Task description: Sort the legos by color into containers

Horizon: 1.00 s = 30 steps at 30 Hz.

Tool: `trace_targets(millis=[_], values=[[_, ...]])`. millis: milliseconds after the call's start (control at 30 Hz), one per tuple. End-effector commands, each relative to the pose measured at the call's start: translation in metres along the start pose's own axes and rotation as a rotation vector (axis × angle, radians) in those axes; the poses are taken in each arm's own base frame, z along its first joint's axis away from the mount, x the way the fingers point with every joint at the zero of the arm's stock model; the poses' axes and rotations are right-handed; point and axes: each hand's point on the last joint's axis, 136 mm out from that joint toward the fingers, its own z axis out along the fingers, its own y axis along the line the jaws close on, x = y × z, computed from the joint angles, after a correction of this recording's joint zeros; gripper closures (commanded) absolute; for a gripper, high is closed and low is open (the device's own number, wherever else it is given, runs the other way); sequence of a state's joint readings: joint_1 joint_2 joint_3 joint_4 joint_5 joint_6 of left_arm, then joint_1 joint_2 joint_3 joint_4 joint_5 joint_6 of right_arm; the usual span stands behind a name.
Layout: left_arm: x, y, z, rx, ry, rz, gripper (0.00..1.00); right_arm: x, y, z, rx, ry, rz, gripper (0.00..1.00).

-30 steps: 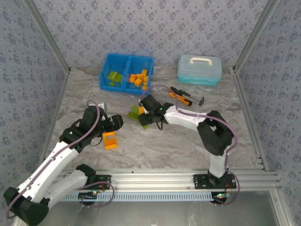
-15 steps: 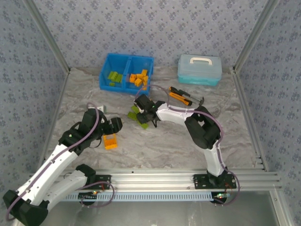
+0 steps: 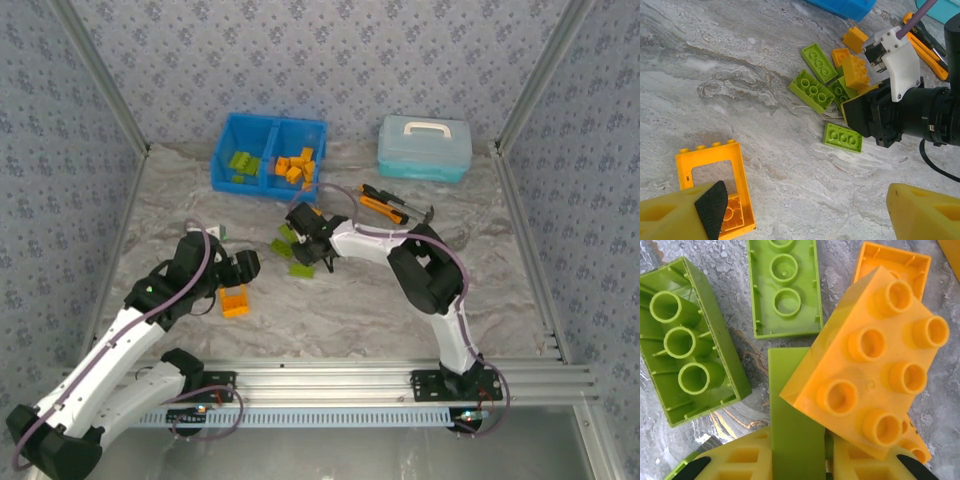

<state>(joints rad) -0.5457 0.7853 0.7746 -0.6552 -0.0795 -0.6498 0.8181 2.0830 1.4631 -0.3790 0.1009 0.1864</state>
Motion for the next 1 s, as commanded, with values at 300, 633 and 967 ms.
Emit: trace_targets(millis=[300,633,967], values=[[-0.023,0.017,-0.026,-0.097,-0.118,-0.025,0.01,-0.066,0.038,-0.155,-0.25,-0.266,0.016,0.71],[-0.032,0.032,-0.056,-0.075,-0.291,-0.107,0.01,-0.199,0.032,-0.163,-0.177,-0.527,0.12,0.69],[-0.022,0.044,-0.061,-0.093,-0.291,-0.134,0.01,-0.303,0.009,-0.088,-0.169,-0.756,0.225,0.67]])
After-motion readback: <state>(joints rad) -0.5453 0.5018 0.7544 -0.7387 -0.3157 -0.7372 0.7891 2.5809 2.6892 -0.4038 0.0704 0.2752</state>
